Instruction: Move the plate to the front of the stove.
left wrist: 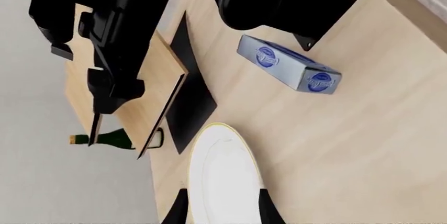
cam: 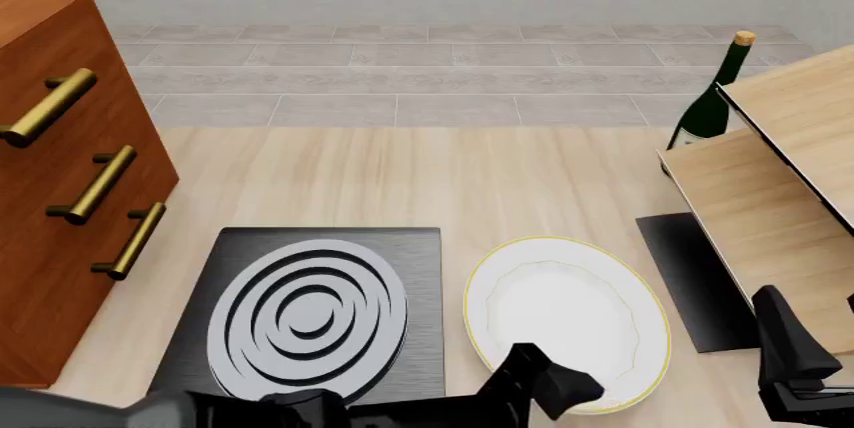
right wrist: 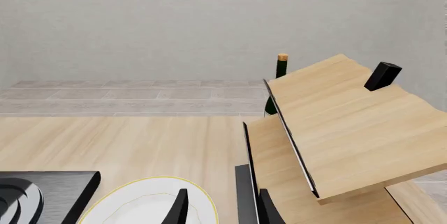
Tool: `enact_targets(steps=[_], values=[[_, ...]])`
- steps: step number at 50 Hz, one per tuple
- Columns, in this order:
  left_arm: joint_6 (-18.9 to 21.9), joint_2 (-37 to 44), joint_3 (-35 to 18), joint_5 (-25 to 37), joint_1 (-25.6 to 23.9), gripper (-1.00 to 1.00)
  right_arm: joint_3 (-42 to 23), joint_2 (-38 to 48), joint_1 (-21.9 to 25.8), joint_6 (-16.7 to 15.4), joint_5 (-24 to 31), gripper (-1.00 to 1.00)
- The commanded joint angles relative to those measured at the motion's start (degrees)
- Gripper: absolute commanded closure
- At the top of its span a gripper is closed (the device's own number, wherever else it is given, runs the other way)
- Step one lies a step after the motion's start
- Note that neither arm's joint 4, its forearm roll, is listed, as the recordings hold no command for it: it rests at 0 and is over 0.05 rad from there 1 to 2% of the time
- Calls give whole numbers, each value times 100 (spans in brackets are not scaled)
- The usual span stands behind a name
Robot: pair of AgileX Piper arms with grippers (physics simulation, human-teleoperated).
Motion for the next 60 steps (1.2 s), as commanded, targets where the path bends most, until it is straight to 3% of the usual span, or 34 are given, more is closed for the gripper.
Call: enact_targets(steps=[1, 19, 35, 60], values=[[80, 173, 57, -132, 87, -100, 0, -1, -2, -2, -1, -100], [151, 302, 38, -177, 258, -100, 0, 1, -3, -2, 1, -100], [25, 560, -258, 31, 118, -100, 0, 1, -5, -5, 1, -100], [294, 846, -169, -109, 462, -100, 0, 1, -4, -6, 1, -100]])
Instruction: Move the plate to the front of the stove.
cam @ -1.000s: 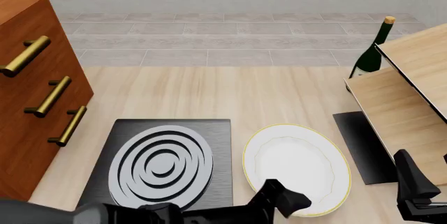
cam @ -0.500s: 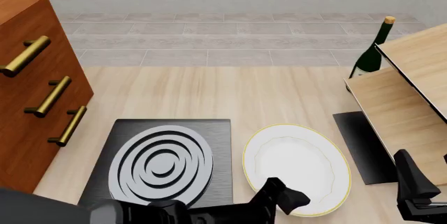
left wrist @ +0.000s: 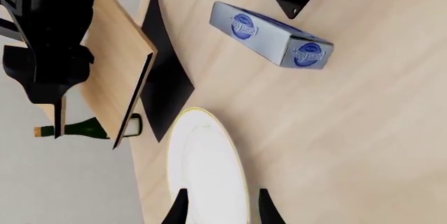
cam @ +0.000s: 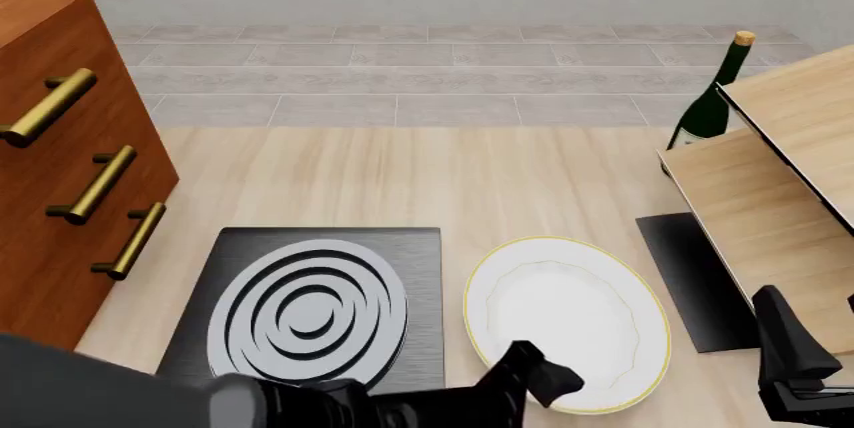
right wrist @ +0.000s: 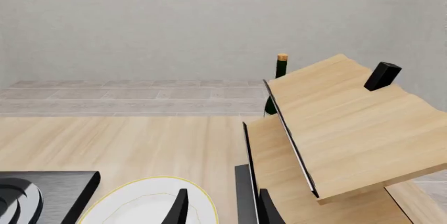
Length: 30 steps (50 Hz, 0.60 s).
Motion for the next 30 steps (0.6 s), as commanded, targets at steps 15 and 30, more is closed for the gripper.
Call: enact_targets(steps=[15, 30], values=[[210, 306, -94, -43, 188, -100, 0, -1, -1, -2, -1, -100], [277, 396, -190, -41, 359, -100, 0, 1, 0, 1, 1, -100]])
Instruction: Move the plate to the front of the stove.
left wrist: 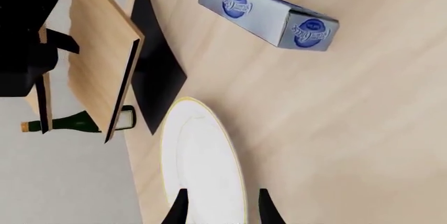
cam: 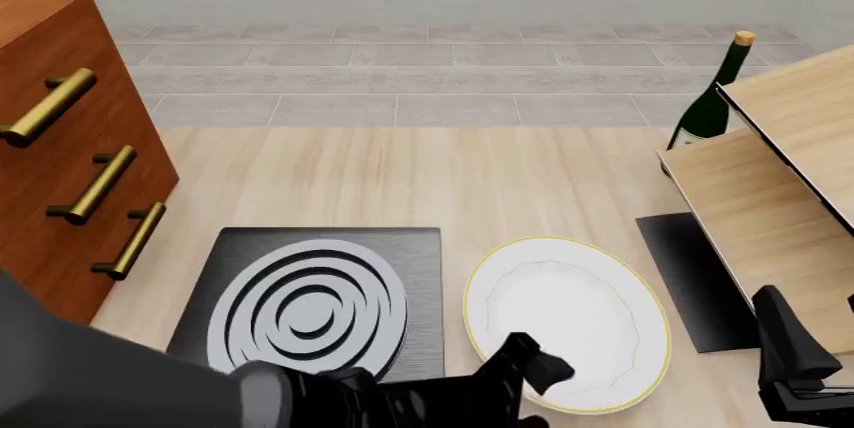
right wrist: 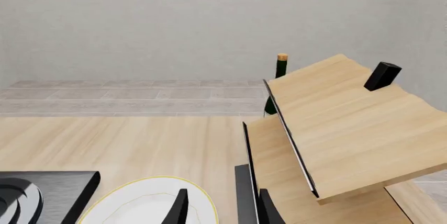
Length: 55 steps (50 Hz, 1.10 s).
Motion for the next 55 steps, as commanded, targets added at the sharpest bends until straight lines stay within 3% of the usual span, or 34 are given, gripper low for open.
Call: enact_targets(steps=[1, 55], values=[[83, 44, -21, -39, 148, -100, 0, 0, 0, 1, 0, -100], [176, 655, -348, -199, 372, -100, 0, 0, 0, 0, 0, -100]])
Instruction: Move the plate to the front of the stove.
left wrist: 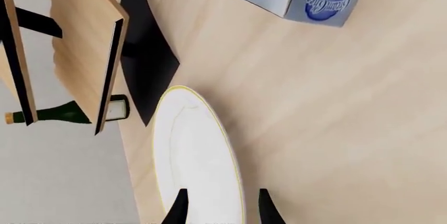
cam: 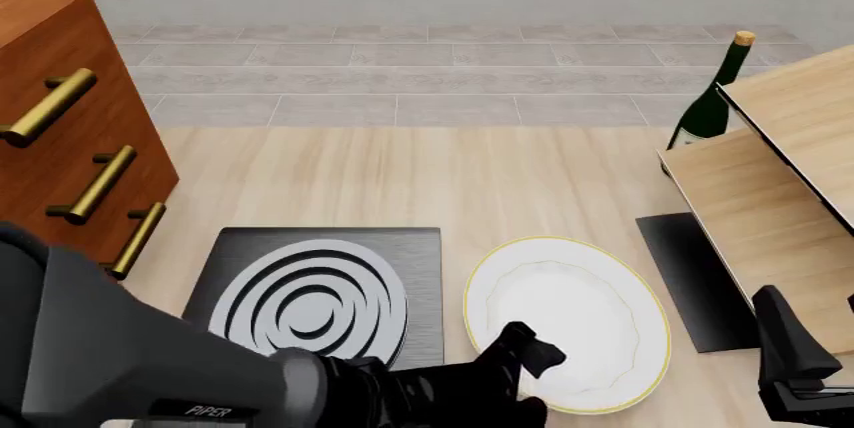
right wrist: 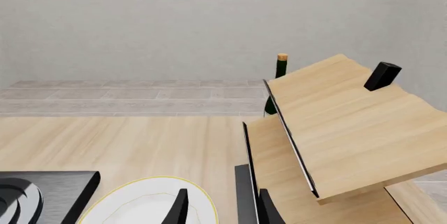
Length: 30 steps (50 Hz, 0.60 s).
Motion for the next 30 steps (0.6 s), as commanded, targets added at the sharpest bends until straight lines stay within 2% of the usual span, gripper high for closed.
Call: enact_targets(steps=[1, 19, 30], values=[[-1, 98, -93, 35, 80, -100, 0, 0, 0, 0, 0, -100], [-49, 307, -280, 78, 83, -100, 0, 0, -1, 0, 0, -100], [35, 386, -204, -67, 216, -100, 0, -1, 0, 0, -1, -100]])
